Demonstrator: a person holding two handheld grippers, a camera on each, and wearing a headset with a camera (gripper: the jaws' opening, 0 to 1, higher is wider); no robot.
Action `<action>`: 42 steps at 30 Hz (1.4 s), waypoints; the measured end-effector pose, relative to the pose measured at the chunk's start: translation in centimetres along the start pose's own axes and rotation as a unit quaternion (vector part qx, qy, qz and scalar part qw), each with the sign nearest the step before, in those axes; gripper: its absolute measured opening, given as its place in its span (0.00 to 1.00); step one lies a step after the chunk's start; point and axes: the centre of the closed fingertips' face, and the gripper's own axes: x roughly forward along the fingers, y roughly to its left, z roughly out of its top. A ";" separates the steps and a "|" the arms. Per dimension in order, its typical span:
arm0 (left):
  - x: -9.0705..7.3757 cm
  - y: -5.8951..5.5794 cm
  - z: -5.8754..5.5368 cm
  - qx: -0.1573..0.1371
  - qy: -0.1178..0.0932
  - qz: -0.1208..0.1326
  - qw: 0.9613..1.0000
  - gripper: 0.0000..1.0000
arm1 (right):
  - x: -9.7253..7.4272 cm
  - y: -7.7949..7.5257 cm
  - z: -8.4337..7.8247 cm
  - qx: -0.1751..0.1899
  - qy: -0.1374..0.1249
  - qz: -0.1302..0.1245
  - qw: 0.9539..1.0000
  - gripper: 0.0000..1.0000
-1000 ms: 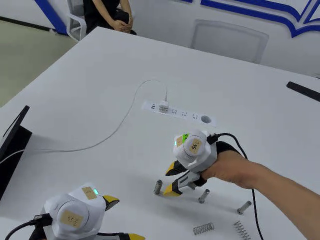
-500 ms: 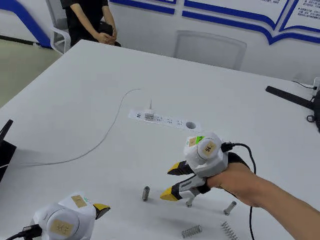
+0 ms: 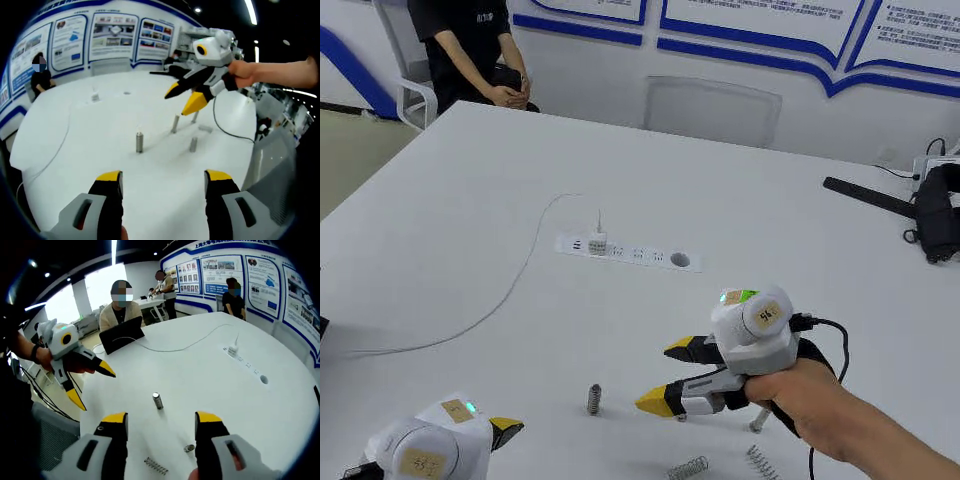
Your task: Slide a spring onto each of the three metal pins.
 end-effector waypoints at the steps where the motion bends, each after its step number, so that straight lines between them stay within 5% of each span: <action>1: 0.1 0.0 0.0 0.000 0.000 0.000 1.000 0.67 | -0.2 0.0 -0.2 0.004 -0.002 -0.001 1.000 0.56; 19: 1.6 -0.1 0.4 0.001 0.009 -0.010 1.000 0.70 | -4.9 -0.9 -5.9 0.080 -0.020 -0.062 0.995 0.67; 42: 2.7 -0.1 0.9 0.011 0.018 -0.018 1.000 0.74 | -8.2 0.8 -10.8 0.157 -0.056 -0.100 0.981 0.85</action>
